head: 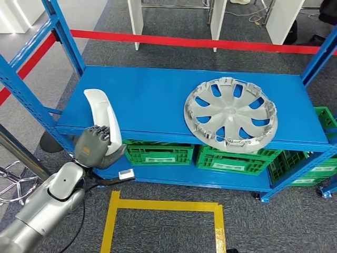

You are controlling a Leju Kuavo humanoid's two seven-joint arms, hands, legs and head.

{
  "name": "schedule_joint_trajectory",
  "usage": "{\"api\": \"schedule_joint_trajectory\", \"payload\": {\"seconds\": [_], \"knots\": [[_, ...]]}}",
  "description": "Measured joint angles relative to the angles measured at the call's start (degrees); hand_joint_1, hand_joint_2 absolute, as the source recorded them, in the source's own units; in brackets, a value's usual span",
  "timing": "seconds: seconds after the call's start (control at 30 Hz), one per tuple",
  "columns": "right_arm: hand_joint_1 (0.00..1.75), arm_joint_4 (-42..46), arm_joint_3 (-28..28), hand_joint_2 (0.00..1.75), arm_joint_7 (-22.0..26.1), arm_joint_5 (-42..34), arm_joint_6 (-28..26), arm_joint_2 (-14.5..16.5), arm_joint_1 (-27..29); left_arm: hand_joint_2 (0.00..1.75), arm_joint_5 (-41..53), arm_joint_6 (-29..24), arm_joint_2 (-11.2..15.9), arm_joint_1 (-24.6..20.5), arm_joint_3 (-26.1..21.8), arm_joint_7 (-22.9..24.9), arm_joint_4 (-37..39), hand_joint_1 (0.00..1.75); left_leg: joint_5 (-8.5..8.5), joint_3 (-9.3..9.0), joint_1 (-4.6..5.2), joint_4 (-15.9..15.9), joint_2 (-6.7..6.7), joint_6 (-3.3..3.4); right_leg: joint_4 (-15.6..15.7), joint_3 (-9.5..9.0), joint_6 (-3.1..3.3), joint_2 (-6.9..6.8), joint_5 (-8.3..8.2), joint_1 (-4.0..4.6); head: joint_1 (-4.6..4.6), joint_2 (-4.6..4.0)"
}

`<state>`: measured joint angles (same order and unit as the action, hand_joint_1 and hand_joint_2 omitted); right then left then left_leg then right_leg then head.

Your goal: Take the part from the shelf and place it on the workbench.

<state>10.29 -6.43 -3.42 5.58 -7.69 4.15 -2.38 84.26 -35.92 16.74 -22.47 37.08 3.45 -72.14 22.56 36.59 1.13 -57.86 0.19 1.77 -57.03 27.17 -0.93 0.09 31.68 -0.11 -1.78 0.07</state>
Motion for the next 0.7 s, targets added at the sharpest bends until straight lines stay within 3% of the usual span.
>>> {"api": "schedule_joint_trajectory", "payload": {"seconds": [0.07, 0.1, 0.17, 0.23, 0.27, 0.3, 0.33, 0.4, 0.47, 0.5, 0.57, 0.6, 0.63, 0.7], "knots": [[0.0, -0.01, 0.0, 0.0, -0.06, 0.06, 0.01, 0.07, 0.1, 0.0, -0.09, -0.22, 0.77, 0.58, -0.41, 0.12, -0.24, 1.75, -0.64, 0.29, -0.1, -0.04, -0.04, -0.59, 0.57, 0.47, 0.51, -0.14, -0.51, -0.05, 0.04, 0.0], [0.0, -0.02, 0.0, 0.0, -0.08, 0.07, 0.04, 0.13, 0.12, 0.0, -0.11, -0.27, 1.09, 0.85, -0.55, 0.13, -0.34, 1.75, 0.19, 0.63, -0.17, -0.51, -0.12, -0.99, 0.62, 0.9, 0.93, -0.29, -1.06, -0.13, 0.01, 0.0], [0.0, -0.02, 0.0, 0.0, -0.04, 0.06, 0.23, 0.24, 0.05, 0.0, -0.12, -0.45, 1.78, 1.4, -0.85, 0.14, -0.59, 1.75, 4.93, 1.86, -0.52, -4.29, -0.24, -1.85, 0.76, 2.02, 1.77, -0.56, -2.41, -0.3, -0.14, 0.0], [0.0, -0.02, 0.01, 0.0, 0.09, 0.03, 0.49, 0.25, -0.02, 0.0, -0.12, -0.71, 2.65, 2.18, -1.34, 0.14, -1.0, 1.75, 10.43, 3.22, -1.05, -11.51, -0.25, -2.6, 0.68, 3.6, 2.09, -0.62, -3.74, -0.2, -0.3, 0.0], [0.0, -0.02, 0.02, 0.0, 0.14, 0.03, 0.61, 0.28, 0.0, 0.0, -0.12, -0.89, 3.13, 2.76, -1.65, 0.14, -1.28, 1.75, 11.43, 3.45, -1.31, -14.67, -0.25, -2.87, 0.57, 4.51, 2.05, -0.61, -4.39, -0.15, -0.29, 0.0], [0.0, -0.02, 0.02, 0.0, 0.17, 0.03, 0.7, 0.33, 0.02, 0.0, -0.12, -1.09, 3.61, 3.37, -1.95, 0.14, -1.58, 1.75, 10.96, 3.05, -1.54, -16.37, -0.25, -3.09, 0.4, 5.45, 1.94, -0.6, -4.98, -0.14, -0.32, 0.0], [0.0, -0.02, 0.02, 0.0, 0.19, 0.03, 0.79, 0.4, 0.04, 0.0, -0.12, -1.26, 4.06, 3.92, -2.26, 0.14, -1.88, 1.75, 9.45, 1.81, -1.77, -16.13, -0.25, -3.26, 0.15, 6.43, 1.77, -0.6, -5.53, -0.14, -0.32, 0.0], [0.0, -0.02, 0.01, 0.0, 0.19, 0.03, 0.87, 0.57, 0.04, 0.0, -0.12, -1.45, 4.75, 4.56, -2.8, 0.14, -2.51, 1.75, 6.82, -3.09, -2.18, -10.24, -0.26, -3.45, -0.52, 8.16, 1.26, -0.64, -6.41, -0.15, -0.33, 0.0], [0.0, -0.02, 0.0, 0.0, 0.22, 0.02, 0.87, 0.73, -0.08, 0.0, -0.1, -1.57, 5.18, 4.85, -3.24, 0.15, -3.15, 1.75, 7.64, -8.28, -2.08, -2.31, -0.37, -3.08, -1.05, 9.21, 0.58, -0.7, -7.25, -0.11, -0.27, 0.0], [0.0, -0.02, 0.0, 0.0, 0.27, -0.05, 0.89, 0.79, -0.14, 0.0, -0.1, -1.69, 5.37, 5.02, -3.46, 0.16, -3.43, 1.75, 8.41, -9.55, -1.83, 0.07, -0.41, -2.71, -1.1, 9.49, 0.24, -0.72, -7.78, -0.18, -0.24, 0.0], [0.0, -0.04, 0.01, 0.0, 0.42, -0.29, 0.97, 0.97, -0.06, 0.0, -0.1, -2.01, 5.85, 5.68, -3.98, 0.22, -3.92, 1.75, 8.13, -9.47, -1.38, 1.39, -0.29, -1.67, -0.93, 9.9, -0.45, -0.68, -8.78, -0.53, -0.24, 0.0], [0.0, -0.05, 0.02, 0.0, 0.46, -0.41, 1.01, 1.08, 0.07, 0.0, -0.12, -2.24, 6.11, 6.06, -4.26, 0.25, -4.13, 1.75, 7.5, -8.92, -1.28, 1.5, -0.16, -1.13, -1.15, 10.27, -0.71, -0.61, -8.34, -0.74, -0.24, 0.0], [0.0, -0.07, 0.02, 0.0, 0.49, -0.5, 1.03, 1.2, 0.22, 0.0, -0.11, -2.46, 6.35, 6.46, -4.6, 0.28, -4.36, 1.75, 6.8, -8.27, -1.24, 1.61, -0.03, -0.55, -2.16, 10.88, -0.9, -0.51, -6.72, -0.84, -0.17, 0.0], [0.0, -0.09, 0.01, 0.0, 0.48, -0.63, 0.97, 1.46, 0.43, 0.0, -0.05, -2.97, 6.7, 7.19, -5.3, 0.28, -4.77, 1.75, 5.32, -6.57, -1.1, 1.64, 0.11, 0.24, -7.51, 12.69, -0.99, -0.33, -0.78, -0.9, 0.08, 0.0]]}}
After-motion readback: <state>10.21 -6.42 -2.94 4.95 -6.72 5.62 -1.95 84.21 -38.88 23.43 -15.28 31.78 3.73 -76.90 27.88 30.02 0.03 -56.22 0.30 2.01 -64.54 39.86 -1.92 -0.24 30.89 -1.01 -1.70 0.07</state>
